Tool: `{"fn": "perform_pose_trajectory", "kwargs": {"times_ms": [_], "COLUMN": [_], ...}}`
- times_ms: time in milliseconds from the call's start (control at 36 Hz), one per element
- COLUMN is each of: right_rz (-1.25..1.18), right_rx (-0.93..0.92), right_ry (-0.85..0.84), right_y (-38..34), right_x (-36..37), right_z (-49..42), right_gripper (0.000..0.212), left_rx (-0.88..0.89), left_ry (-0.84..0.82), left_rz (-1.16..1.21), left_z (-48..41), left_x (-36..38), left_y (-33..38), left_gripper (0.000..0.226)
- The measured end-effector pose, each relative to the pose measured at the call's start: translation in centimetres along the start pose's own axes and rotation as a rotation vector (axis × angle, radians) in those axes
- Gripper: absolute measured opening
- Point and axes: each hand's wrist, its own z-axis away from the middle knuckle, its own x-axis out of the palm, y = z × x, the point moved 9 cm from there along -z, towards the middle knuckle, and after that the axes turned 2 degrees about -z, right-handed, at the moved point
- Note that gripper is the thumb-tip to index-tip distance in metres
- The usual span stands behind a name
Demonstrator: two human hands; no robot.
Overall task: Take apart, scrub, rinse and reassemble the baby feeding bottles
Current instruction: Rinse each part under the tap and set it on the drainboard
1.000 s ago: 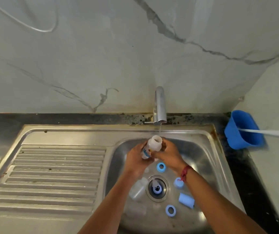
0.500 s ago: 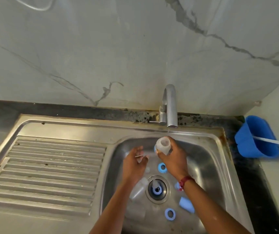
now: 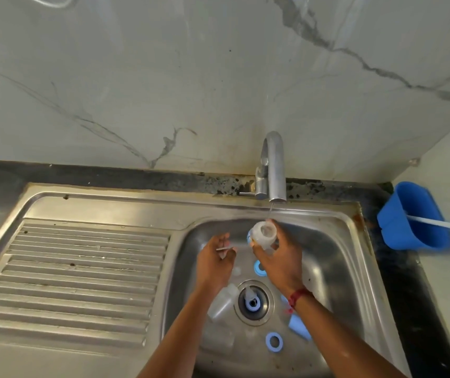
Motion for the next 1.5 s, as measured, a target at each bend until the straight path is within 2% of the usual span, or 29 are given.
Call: {"fn": "perform_pose_trajectory", "kwargs": {"times_ms": [56, 167, 250, 333, 472, 639, 778, 944, 1028, 1111, 1167, 1306, 1361, 1444, 1500], "right_rz": [-0.017, -0.009, 0.014, -0.002, 0.028, 0.079, -0.005, -0.09, -0.082, -0.271, -0.34, -0.474, -0.44, -0.414, -0.476], "right_rx": [0.027, 0.026, 0.026, 0.026, 0.01, 0.067, 0.177, 0.175, 0.222, 0.357, 0.433, 0.573, 0.57, 0.511, 0.462], "right_ry": [-0.023, 0.021, -0.055, 0.01, 0.013, -0.083, -0.192, -0.051, -0.102, -0.164, -0.184, -0.316, -0.314, -0.293, -0.297], "right_y": [0.0, 0.2, 0.1, 0.3, 0.5, 0.8, 2.0, 1.0, 1.4, 2.1, 2.5, 3.1, 3.0, 2.6, 2.4], "right_x": [0.2, -0.1, 0.7, -0.1, -0.3, 0.3, 0.7, -2.0, -2.3, -2.1, -2.2, -1.8, -2.2, -3.0, -3.3], "right_z": [0.1, 0.0, 0.0, -0.3, -0.3, -0.7, -1.1, -2.0, -2.1, -1.5, -1.1, -0.1, -0.2, -0.7, -0.9], "right_gripper": [0.044, 0.049, 0.053, 0.054, 0.051, 0.063, 0.069, 0.039, 0.024, 0.014, 0.016, 0.038, 0.036, 0.023, 0.03], "left_rx": [-0.004, -0.019, -0.024, -0.019, -0.011, 0.005, 0.021, 0.036, 0.044, 0.055, 0.062, 0.053, 0.047, 0.041, 0.037], "left_ry": [0.005, 0.0, 0.008, 0.013, 0.028, 0.029, 0.026, 0.041, 0.037, 0.014, -0.01, -0.042, -0.033, -0.028, -0.026], "left_rz": [0.009, 0.024, 0.033, 0.043, 0.047, 0.068, 0.086, 0.131, 0.131, 0.121, 0.115, 0.116, 0.125, 0.124, 0.135], "left_z": [0.2, 0.4, 0.4, 0.4, 0.3, 0.3, 0.2, 0.0, -0.1, -0.1, -0.1, 0.1, 0.0, 0.1, 0.1], "left_x": [-0.1, 0.0, 0.0, -0.1, -0.3, -0.2, 0.1, -0.1, -0.1, 0.2, 0.5, 1.0, 1.0, 0.9, 1.0], "left_y": [-0.2, -0.8, -0.9, -0.9, -0.9, -0.5, -0.1, 0.7, 0.9, 1.0, 1.0, 0.7, 0.6, 0.5, 0.5], "left_gripper": [0.036, 0.035, 0.036, 0.035, 0.034, 0.034, 0.033, 0.029, 0.027, 0.026, 0.026, 0.025, 0.025, 0.024, 0.023]}}
